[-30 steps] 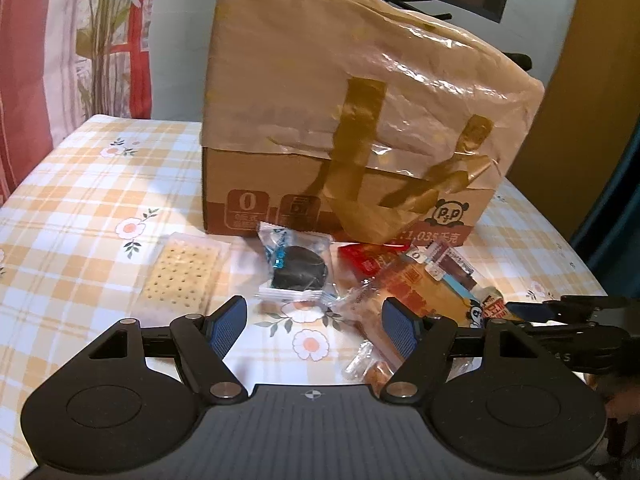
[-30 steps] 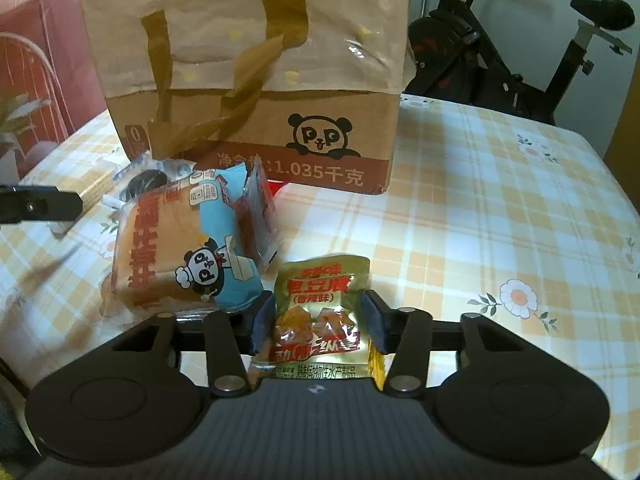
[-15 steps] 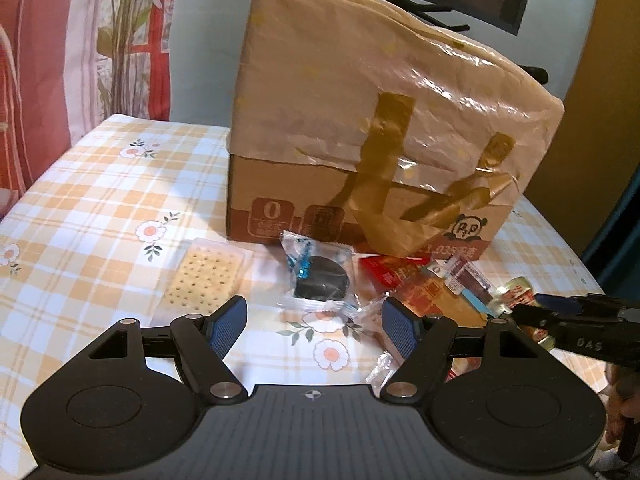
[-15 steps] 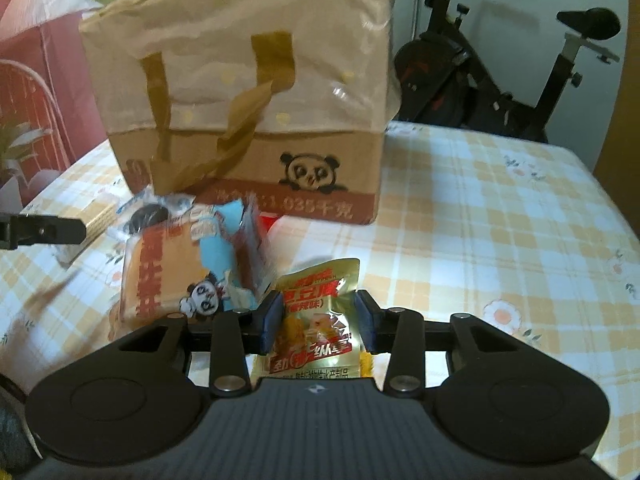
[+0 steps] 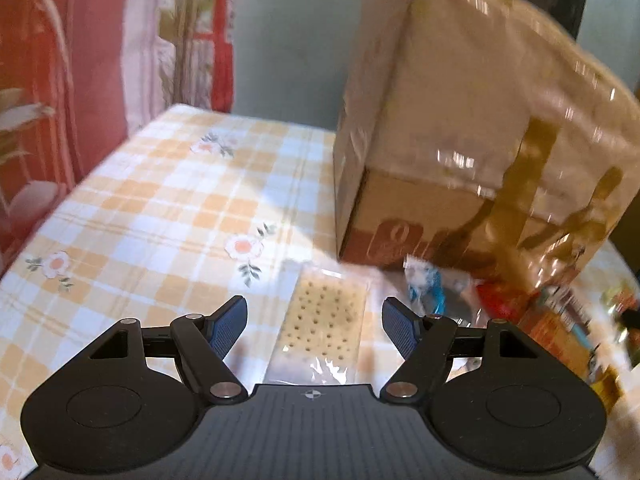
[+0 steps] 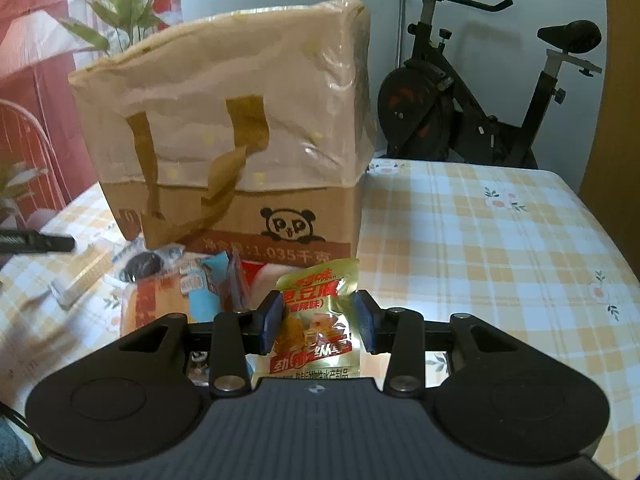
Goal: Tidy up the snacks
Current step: 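Grasp the gold snack packet with the right gripper while the left grasps the cracker sheet, then lift both held snacks over the cardboard box, then open both grippers to drop the packet and cracker into the box, then move both tools back down to the remaining snacks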
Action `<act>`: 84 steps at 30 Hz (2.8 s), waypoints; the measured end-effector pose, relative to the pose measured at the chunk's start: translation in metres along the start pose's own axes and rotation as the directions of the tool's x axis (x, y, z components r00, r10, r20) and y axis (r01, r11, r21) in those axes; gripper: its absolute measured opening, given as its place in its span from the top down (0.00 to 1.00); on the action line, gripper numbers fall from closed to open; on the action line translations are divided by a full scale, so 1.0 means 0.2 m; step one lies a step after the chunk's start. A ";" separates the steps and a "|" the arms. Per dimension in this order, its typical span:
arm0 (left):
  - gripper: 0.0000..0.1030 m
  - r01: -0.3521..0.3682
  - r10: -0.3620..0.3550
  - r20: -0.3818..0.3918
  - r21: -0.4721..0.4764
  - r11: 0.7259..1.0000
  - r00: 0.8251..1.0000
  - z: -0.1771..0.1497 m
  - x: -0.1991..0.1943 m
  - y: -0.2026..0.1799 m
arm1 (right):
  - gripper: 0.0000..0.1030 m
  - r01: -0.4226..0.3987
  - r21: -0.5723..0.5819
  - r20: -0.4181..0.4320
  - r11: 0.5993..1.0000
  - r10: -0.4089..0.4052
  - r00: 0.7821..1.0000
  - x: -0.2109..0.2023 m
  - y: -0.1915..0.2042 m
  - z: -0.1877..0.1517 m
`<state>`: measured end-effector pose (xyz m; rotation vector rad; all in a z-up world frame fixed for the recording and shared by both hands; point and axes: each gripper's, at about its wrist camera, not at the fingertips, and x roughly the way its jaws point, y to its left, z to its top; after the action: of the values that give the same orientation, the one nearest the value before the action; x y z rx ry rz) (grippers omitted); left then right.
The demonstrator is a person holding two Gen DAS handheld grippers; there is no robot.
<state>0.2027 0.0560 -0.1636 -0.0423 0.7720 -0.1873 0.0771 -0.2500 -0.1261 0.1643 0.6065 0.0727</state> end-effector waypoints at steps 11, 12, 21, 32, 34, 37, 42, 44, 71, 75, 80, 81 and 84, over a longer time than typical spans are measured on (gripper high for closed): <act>0.51 0.000 0.002 -0.029 0.057 0.998 1.000 -0.07 0.05 -0.03 | 0.59 -0.021 0.000 0.046 1.000 0.021 0.999 -0.05 0.03 0.04; 0.51 0.015 -0.014 -0.025 0.042 0.999 1.000 -0.07 0.04 -0.02 | 0.59 -0.025 -0.004 0.053 1.000 0.025 0.998 -0.06 0.03 0.04; 0.51 0.037 -0.036 0.070 -0.015 0.999 0.997 -0.05 -0.14 0.00 | 0.59 -0.066 -0.030 0.127 0.997 0.069 0.990 -0.15 0.09 0.12; 0.51 0.125 -0.133 0.329 0.046 0.991 0.935 0.26 -0.55 -0.13 | 0.59 -0.160 -0.098 0.308 0.982 0.183 0.934 -0.34 0.19 0.42; 0.51 0.140 -0.165 0.369 0.093 0.986 0.915 0.33 -0.61 -0.18 | 0.59 -0.171 -0.117 0.335 0.978 0.201 0.921 -0.34 0.20 0.49; 0.51 0.146 -0.194 0.424 0.142 0.979 0.884 0.45 -0.66 -0.24 | 0.59 -0.169 -0.151 0.365 0.974 0.213 0.906 -0.31 0.22 0.57; 0.51 0.210 -0.259 0.436 0.156 0.965 0.862 0.71 -0.56 -0.35 | 0.59 -0.183 -0.151 0.388 0.971 0.228 0.893 -0.16 0.25 0.75; 0.51 0.225 -0.261 0.416 0.135 0.965 0.871 0.80 -0.44 -0.40 | 0.59 -0.167 -0.137 0.399 0.976 0.209 0.893 -0.06 0.26 0.81; 0.20 0.191 -0.226 0.353 0.132 0.973 0.908 0.59 -0.48 -0.31 | 0.42 -0.197 -0.112 0.263 0.974 0.221 0.939 -0.06 0.23 0.67; 0.20 0.156 -0.180 0.336 0.097 0.983 0.924 0.44 -0.49 -0.27 | 0.42 -0.212 -0.129 0.221 0.969 0.236 0.946 -0.13 0.20 0.55; 0.21 0.205 -0.197 0.276 0.001 0.979 0.941 0.24 -0.40 -0.22 | 0.42 -0.224 -0.109 0.115 0.969 0.236 0.965 -0.13 0.15 0.39; 0.21 0.207 -0.199 0.256 -0.006 0.978 0.946 0.22 -0.38 -0.22 | 0.42 -0.215 -0.114 0.087 0.970 0.226 0.970 -0.12 0.15 0.35; 0.22 0.185 -0.180 0.196 -0.012 0.983 0.964 0.13 -0.30 -0.22 | 0.42 -0.214 -0.126 0.016 0.969 0.217 0.976 -0.09 0.13 0.25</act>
<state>0.1719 0.0225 -0.0982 -0.1591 0.5750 -0.3417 0.0907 -0.2323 -0.0706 0.1101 0.5506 0.3175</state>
